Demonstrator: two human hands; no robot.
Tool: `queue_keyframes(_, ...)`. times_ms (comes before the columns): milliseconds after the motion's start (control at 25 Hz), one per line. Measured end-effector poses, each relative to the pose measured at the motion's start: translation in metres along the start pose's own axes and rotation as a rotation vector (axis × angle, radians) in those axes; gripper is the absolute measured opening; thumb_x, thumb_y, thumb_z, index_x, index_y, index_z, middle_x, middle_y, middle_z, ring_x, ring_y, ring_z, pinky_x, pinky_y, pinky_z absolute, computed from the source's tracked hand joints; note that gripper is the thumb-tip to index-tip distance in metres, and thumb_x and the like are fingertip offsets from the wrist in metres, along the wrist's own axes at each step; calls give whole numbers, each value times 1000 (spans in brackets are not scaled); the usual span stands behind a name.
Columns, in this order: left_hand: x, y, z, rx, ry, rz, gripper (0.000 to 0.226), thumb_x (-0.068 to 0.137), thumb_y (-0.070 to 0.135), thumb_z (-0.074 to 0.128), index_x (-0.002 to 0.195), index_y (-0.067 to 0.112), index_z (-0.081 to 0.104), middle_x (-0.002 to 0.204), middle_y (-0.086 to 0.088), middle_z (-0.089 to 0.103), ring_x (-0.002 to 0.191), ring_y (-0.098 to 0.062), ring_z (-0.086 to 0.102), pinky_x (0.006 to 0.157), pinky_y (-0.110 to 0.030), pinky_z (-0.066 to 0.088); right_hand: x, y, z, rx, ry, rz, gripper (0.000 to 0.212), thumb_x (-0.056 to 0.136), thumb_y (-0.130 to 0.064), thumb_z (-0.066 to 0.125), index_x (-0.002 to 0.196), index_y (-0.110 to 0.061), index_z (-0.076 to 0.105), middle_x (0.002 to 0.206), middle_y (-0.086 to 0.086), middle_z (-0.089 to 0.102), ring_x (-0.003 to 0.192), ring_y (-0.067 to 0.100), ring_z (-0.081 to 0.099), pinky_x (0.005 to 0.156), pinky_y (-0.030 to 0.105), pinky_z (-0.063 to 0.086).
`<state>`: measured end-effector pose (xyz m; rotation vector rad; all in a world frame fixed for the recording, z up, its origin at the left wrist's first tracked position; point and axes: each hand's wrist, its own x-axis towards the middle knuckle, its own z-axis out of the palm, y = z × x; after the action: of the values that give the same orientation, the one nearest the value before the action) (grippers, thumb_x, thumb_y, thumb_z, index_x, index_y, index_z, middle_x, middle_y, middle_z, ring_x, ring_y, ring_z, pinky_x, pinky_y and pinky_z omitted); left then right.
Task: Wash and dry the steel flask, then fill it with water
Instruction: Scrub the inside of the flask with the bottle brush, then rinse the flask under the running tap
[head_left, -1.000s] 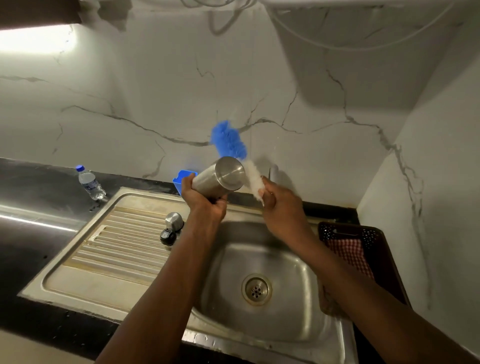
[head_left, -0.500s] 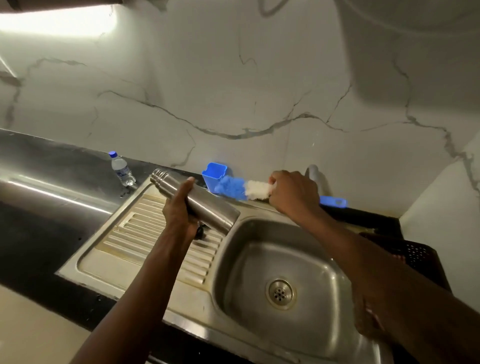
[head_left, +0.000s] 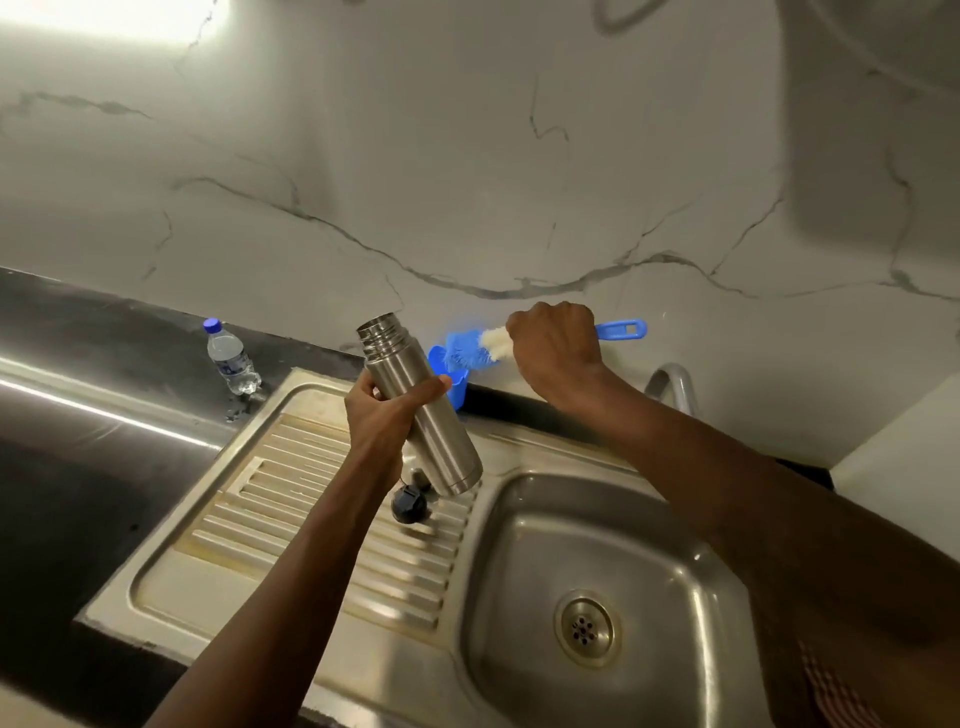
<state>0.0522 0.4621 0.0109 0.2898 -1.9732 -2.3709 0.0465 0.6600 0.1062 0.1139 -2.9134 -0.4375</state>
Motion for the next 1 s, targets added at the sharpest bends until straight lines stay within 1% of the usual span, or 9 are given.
queue_keyframes(120,15,-1,0,26,-11,7,57,63,12,98,109,15,65,95,-4,73,84,-18,74,68,-33,57,29,-16,-6,-99,-7,-112,15,93,-7,58,98,-21,62,77,0,48,72,22,50,68,32,34)
queue_keyframes(240,26,-4,-5,35,0,-9,59,61,14,99,109,17,65,96,-4,74,85,-18,74,70,-35,58,57,-35,-6,-191,-30,-252,18,91,-3,58,94,-20,62,77,0,49,72,23,52,68,32,34)
queue_keyframes(360,34,-8,-11,37,6,-6,61,59,17,100,109,17,66,97,-6,75,89,-23,75,73,-41,61,78,-52,2,-272,-73,-373,16,91,-3,57,93,-18,61,79,0,49,73,22,54,68,33,36)
queue_keyframes(480,39,-10,-15,43,4,-3,62,58,18,101,109,18,66,96,-5,76,89,-24,76,78,-44,64,88,-68,18,-335,-132,-439,12,92,-6,56,89,-17,55,83,1,51,85,24,65,69,33,38)
queue_keyframes(600,43,-11,-16,56,0,-7,62,59,17,100,111,18,67,95,-3,76,89,-23,76,79,-44,64,98,-76,29,-350,-147,-447,11,96,-11,57,88,-16,51,83,1,51,81,22,59,69,34,38)
queue_keyframes(720,41,-14,-14,72,-11,-1,62,59,17,101,111,17,67,94,-3,76,87,-21,75,78,-44,64,102,-74,33,-326,-119,-460,13,97,-11,56,87,-17,50,82,1,52,87,23,63,71,35,38)
queue_keyframes(840,32,-14,-8,81,-23,9,58,59,16,101,107,18,68,90,-1,77,86,-21,75,77,-43,64,94,-71,44,-266,15,-527,15,95,-7,55,85,-18,59,88,1,61,100,24,59,77,38,44)
queue_keyframes(920,26,-13,-4,87,-28,18,59,57,16,102,106,18,69,92,-2,77,90,-25,75,80,-46,64,89,-64,59,-151,130,-602,19,91,0,54,90,-12,69,99,3,65,109,26,57,86,39,51)
queue_keyframes(1000,20,-10,-3,100,-18,31,60,58,15,101,108,19,68,92,-1,77,90,-24,75,83,-46,64,83,-51,67,66,200,-675,21,87,6,60,99,-7,71,108,9,68,114,28,59,89,41,57)
